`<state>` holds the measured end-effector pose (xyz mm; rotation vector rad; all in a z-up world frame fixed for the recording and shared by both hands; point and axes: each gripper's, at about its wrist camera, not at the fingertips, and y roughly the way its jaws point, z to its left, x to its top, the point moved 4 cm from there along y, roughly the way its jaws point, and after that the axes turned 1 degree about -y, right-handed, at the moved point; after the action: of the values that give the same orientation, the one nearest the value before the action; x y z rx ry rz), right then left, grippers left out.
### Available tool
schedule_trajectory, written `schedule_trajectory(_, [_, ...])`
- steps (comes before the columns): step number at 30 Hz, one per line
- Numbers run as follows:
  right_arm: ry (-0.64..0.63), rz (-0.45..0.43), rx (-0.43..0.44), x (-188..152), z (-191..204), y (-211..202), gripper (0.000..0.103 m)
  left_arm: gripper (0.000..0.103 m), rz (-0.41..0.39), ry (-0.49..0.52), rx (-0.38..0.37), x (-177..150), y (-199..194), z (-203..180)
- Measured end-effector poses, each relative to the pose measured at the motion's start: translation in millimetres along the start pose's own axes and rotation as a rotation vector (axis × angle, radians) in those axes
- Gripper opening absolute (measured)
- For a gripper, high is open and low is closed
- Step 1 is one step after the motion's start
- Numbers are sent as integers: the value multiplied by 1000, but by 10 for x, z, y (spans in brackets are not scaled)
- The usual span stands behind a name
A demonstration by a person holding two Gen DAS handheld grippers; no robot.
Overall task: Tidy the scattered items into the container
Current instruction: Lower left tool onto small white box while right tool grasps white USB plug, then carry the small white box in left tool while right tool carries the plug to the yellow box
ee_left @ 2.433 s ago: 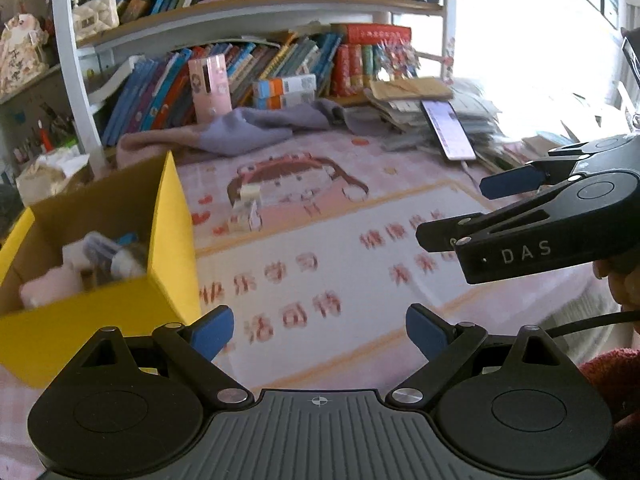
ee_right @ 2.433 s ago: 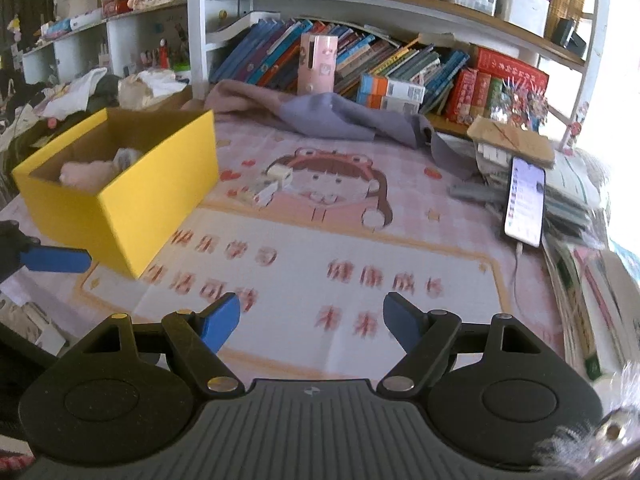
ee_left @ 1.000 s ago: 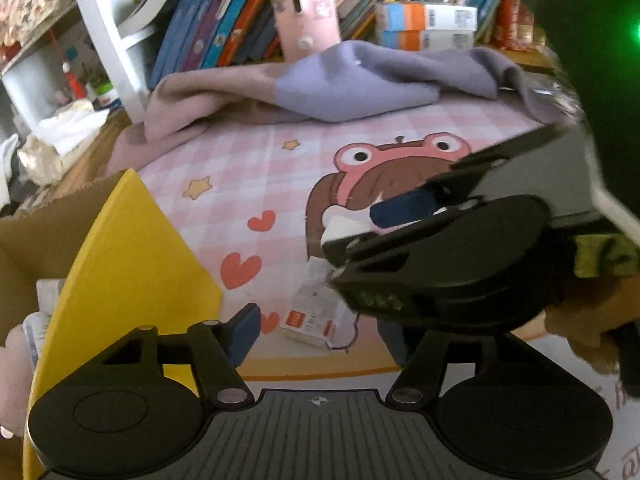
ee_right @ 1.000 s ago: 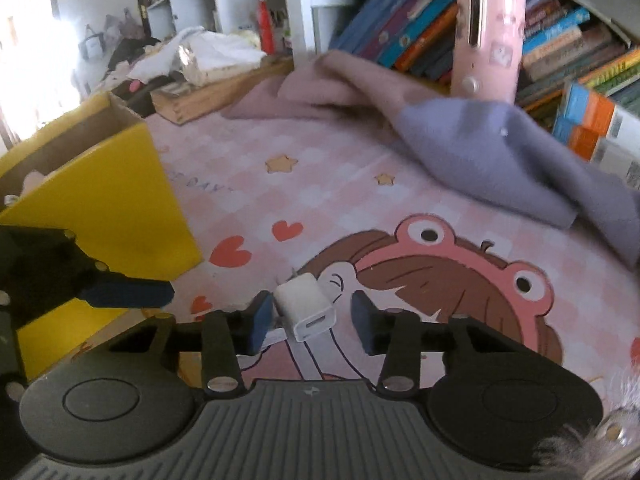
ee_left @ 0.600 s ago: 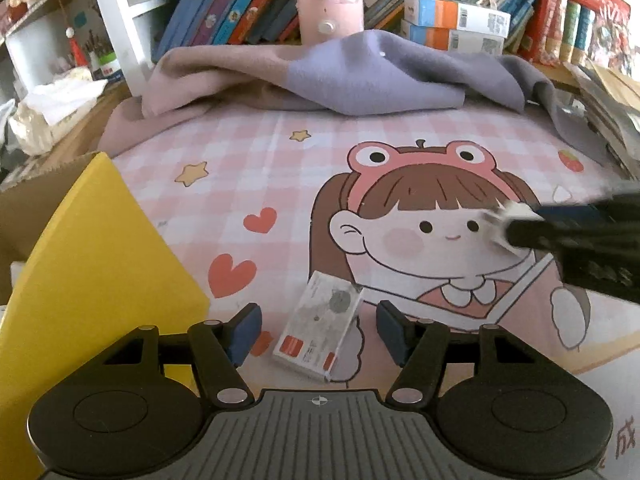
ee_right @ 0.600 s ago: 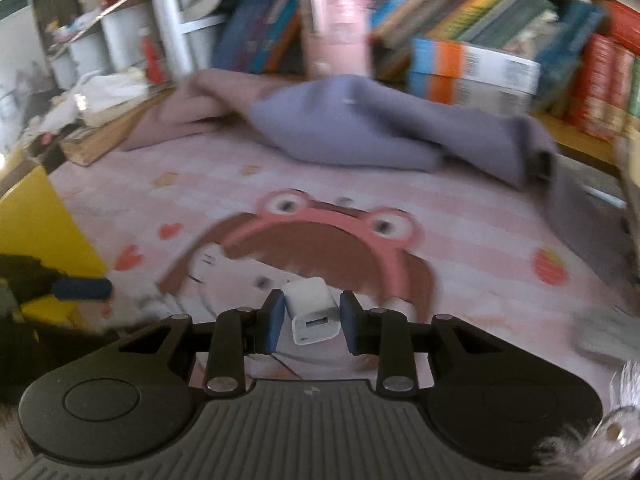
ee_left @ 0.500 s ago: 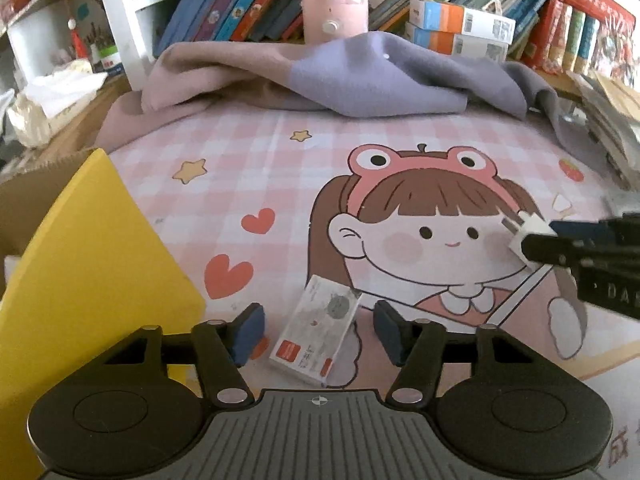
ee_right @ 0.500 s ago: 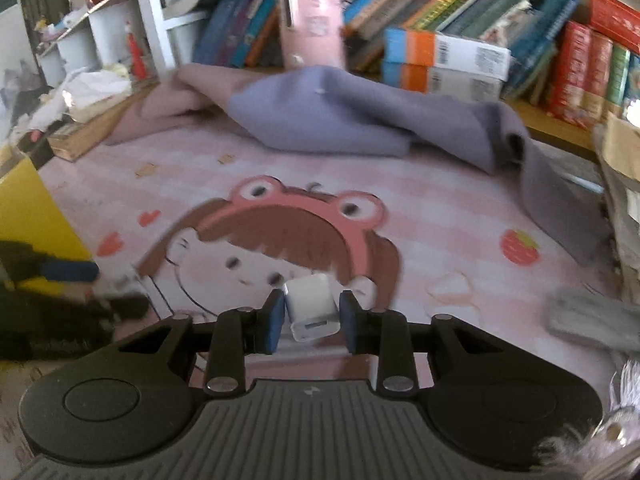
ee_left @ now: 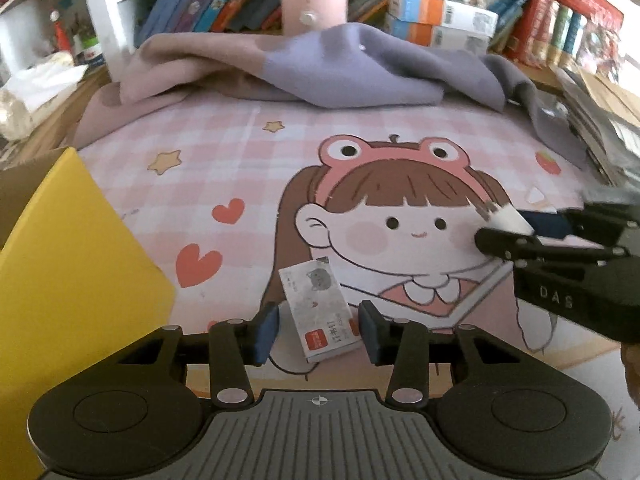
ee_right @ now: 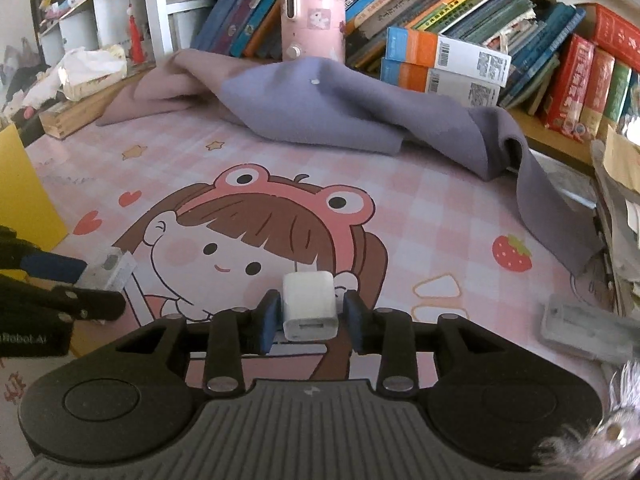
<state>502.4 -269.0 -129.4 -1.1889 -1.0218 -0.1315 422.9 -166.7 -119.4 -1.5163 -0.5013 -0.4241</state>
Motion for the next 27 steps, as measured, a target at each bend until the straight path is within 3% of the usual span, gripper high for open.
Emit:
schedule_trajectory(3, [-1,1,-2,8,4,10,33,39,-7,-19,4,-4,-1,12])
schedule_trajectory(5, [2,1,0,9,6,6,25,28,-12,-4,18,-15,-9,23])
schedule_trajectory(10, [27,-1,7,2,2,-73,25,28,-26,-8,-7,1,-104,39])
schedule_trajectory(18, [64,-38,57,-6,56,-506,25,28,-96,7,-100,41,-601,-128])
schedule_trajectory(27, [49,-13,134,-250,249,-1115,25,28,-84,-29,-194,-189,-1163,-154])
